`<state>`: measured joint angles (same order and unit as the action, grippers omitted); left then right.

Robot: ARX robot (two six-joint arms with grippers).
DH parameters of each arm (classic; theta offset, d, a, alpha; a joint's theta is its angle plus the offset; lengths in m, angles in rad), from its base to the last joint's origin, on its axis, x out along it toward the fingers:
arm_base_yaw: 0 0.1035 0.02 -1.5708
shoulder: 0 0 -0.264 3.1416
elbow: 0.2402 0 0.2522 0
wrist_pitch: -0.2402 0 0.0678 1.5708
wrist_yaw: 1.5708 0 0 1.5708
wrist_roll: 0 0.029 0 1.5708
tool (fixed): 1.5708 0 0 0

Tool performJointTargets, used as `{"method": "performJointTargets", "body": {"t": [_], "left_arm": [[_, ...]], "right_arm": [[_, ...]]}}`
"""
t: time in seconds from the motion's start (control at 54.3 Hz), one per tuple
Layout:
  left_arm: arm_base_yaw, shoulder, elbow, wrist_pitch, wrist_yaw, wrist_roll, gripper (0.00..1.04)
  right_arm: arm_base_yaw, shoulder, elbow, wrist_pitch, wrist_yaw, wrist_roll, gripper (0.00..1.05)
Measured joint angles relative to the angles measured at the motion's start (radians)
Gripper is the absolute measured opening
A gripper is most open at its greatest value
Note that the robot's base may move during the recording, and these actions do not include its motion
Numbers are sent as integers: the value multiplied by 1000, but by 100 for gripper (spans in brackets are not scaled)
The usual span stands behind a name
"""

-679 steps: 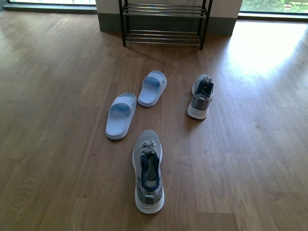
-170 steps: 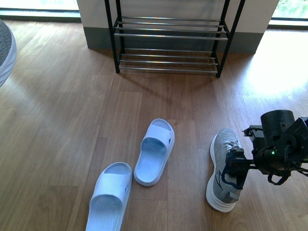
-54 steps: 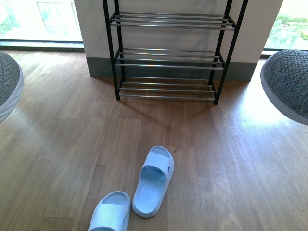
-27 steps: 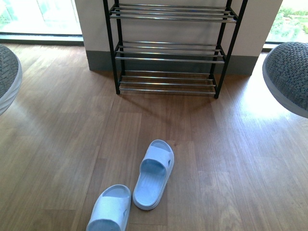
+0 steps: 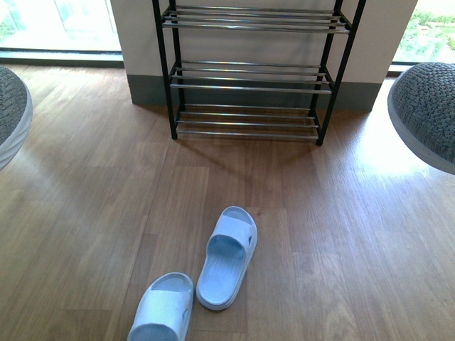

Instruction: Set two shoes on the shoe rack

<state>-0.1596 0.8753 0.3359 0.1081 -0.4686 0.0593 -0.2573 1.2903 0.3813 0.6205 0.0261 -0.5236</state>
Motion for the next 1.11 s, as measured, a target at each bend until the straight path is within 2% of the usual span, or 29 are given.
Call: {"method": "performJointTargets", "body": {"t": [0.719, 0.737, 0.811, 0.866, 0.977, 1.106], "left_arm": [[0, 0, 0, 0, 0, 0, 2], [0, 0, 0, 0, 0, 0, 2], [0, 0, 0, 0, 0, 0, 2], [0, 0, 0, 0, 0, 0, 2], [0, 0, 0, 0, 0, 0, 2], [0, 0, 0, 0, 0, 0, 2]], "right_arm": [[0, 0, 1, -3, -5, 1, 1], [-5, -4, 9, -36, -33, 19, 1], [-34, -65, 75, -337, -208, 129, 1], [-71, -154, 64, -479, -318, 146, 1], [-151, -285, 58, -601, -440, 140, 1], [-365, -478, 85, -806, -591, 81, 1]]}}
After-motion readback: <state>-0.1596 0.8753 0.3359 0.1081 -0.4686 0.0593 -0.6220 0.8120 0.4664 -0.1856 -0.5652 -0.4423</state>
